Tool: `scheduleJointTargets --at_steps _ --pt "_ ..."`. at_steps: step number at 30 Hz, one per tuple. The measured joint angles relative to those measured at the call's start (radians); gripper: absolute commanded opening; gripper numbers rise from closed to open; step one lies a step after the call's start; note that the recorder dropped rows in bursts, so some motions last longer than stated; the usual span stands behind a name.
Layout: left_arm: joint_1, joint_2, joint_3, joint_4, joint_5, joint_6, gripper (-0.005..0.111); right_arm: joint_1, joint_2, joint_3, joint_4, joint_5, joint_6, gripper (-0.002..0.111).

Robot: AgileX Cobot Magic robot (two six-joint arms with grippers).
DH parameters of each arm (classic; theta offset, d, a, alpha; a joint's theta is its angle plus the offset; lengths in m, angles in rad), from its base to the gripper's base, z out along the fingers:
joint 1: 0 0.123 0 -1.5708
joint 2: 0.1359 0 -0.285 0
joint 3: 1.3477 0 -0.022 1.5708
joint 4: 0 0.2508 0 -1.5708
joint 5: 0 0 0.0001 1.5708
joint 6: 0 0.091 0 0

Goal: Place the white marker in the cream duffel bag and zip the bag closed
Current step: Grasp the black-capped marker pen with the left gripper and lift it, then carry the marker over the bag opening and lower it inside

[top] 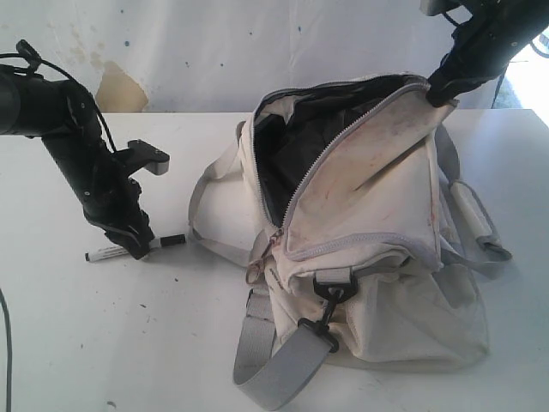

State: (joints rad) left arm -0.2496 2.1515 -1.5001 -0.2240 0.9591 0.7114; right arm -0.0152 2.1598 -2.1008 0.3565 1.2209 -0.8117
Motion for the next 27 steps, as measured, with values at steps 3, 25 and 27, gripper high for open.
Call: scheduleJointTargets --at_steps 3,25,27 --pt "0.0 0.0 0.0 0.0 0.0 -0.017 0.016 0.0 0.0 0.0 0.0 0.0 0.0 0.0" --pt "0.0 -0.1 0.0 -0.016 -0.041 -0.138 0.0 0.0 0.0 0.0 0.0 0.0 0.0 0.0" --pt "0.0 -0.126 0.0 -0.065 -0.082 -0.148 0.0 0.0 0.0 0.0 0.002 0.0 0.0 0.0"
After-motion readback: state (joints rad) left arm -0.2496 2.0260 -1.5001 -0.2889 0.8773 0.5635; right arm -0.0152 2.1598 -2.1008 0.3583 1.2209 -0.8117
